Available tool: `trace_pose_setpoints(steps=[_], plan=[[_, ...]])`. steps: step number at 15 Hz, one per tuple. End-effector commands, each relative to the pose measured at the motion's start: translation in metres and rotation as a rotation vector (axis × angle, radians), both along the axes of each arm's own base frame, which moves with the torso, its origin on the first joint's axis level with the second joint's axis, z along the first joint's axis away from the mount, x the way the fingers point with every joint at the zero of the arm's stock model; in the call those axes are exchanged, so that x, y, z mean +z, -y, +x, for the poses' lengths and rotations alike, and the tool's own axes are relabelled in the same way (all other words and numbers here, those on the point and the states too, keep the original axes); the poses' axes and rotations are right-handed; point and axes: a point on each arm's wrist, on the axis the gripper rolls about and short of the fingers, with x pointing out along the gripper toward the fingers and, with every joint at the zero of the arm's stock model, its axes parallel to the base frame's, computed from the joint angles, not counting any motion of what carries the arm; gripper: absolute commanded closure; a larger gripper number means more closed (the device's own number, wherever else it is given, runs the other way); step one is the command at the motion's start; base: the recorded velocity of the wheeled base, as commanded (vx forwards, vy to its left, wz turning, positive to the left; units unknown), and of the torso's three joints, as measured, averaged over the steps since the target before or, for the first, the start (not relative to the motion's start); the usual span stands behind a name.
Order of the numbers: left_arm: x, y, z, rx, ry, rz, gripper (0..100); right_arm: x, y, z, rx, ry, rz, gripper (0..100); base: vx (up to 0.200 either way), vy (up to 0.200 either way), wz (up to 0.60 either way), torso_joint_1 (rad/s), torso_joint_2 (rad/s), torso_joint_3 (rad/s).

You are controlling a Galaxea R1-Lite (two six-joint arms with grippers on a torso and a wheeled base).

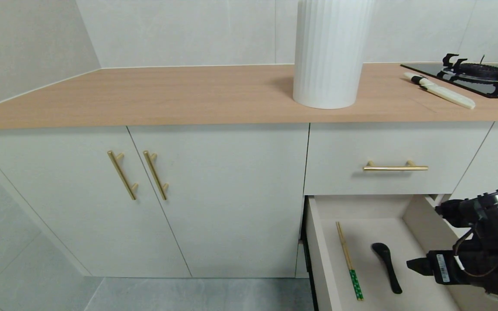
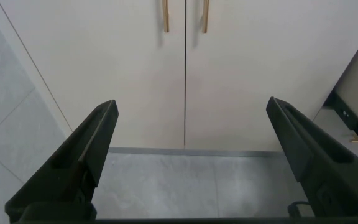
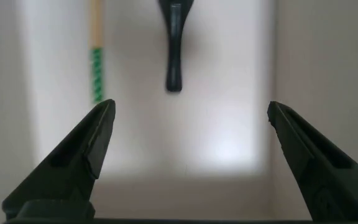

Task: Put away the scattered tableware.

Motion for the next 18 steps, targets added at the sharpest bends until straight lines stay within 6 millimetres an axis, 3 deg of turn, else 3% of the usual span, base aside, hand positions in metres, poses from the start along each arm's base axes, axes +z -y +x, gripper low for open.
trace_pose_setpoints(steps=[1, 5, 11, 13, 18], plan=[[0.000, 0.000, 0.000, 0.001, 0.000, -0.003, 0, 0.052, -0.003, -0.023, 0.042, 0.156, 0.055, 0, 0.000, 0.000, 0.00, 0.000, 0.00, 0.000], [0.000, 0.000, 0.000, 0.001, 0.000, -0.003, 0, 0.063, -0.005, -0.037, 0.076, 0.161, 0.060, 0, -0.150, 0.000, 0.00, 0.002, 0.00, 0.004], [0.000, 0.000, 0.000, 0.001, 0.000, -0.003, 0, 0.055, -0.010, -0.051, 0.142, 0.027, 0.017, 0, -0.200, 0.000, 0.00, 0.001, 0.00, 0.006], [0.000, 0.000, 0.000, 0.001, 0.000, -0.001, 0, 0.049, -0.013, -0.051, 0.170, -0.040, 0.006, 0, -0.200, 0.000, 0.00, -0.002, 0.00, 0.000], [0.000, 0.000, 0.000, 0.001, 0.001, -0.001, 0, 0.014, -0.028, -0.037, 0.230, -0.254, -0.007, 0, 0.000, 0.000, 0.00, 0.000, 0.00, 0.000]])
